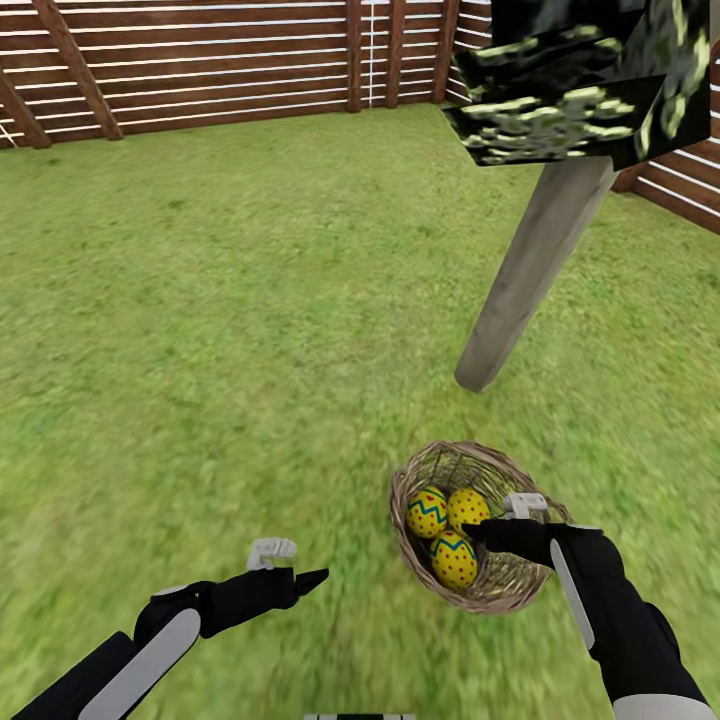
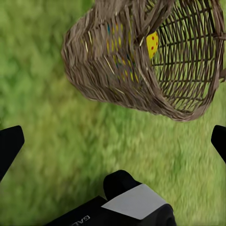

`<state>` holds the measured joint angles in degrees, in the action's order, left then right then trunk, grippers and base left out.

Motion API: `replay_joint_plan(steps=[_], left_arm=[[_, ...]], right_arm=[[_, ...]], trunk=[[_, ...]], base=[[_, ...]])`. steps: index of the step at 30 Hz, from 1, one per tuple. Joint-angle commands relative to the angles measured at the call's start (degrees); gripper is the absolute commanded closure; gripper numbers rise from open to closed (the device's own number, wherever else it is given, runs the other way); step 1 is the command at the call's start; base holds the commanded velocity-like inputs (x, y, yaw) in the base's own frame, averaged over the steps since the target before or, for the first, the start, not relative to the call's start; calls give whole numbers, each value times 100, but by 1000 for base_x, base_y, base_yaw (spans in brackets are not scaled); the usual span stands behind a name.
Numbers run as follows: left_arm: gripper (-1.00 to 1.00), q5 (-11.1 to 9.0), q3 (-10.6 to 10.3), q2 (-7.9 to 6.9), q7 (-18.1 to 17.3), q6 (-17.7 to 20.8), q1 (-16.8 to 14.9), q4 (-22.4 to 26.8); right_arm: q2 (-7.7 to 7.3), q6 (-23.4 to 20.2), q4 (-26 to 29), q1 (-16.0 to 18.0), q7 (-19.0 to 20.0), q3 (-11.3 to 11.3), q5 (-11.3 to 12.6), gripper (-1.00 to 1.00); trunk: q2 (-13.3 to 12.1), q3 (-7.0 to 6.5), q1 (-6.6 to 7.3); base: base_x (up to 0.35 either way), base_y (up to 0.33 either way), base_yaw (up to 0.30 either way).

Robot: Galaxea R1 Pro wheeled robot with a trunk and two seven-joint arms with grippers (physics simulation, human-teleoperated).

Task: Take the three Easter eggs out of the wicker basket on the lawn in the garden, then place them on the lawn next to a single tree (choose any tree) so that all three eggs are next to the same tree and none are left in the basket.

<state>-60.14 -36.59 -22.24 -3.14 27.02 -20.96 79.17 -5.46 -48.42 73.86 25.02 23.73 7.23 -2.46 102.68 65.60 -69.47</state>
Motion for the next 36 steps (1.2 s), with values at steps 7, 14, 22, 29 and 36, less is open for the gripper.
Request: replay_joint_plan(steps=[7,14,22,29,36], left_arm=[[-100,-30,-8,-1,-2,14,-4,2],[-100,-33,-6,-6,-2,14,-4,-7],[-100,-9,0,0,-42,14,-4,-208],[-100,34,-52,-20,-996,6,-4,-246],[-100,449,6,7,-1311,5,-4,-279]], right_arm=[[1,-26,5,3,35,7,-26,-100],[1,-27,5,3,35,6,-26,-100],[1,-19,-3,3,35,63,-21,-100],[1,-18,-4,3,35,72,-20,-100],[1,-18,-4,5,35,68,-17,-100]], trunk=[[2,68,0],[2,132,0],[2,205,0],[2,269,0],[2,333,0]], base=[[9,0,0],[0,0,0],[0,0,0],[0,0,0],[0,0,0]])
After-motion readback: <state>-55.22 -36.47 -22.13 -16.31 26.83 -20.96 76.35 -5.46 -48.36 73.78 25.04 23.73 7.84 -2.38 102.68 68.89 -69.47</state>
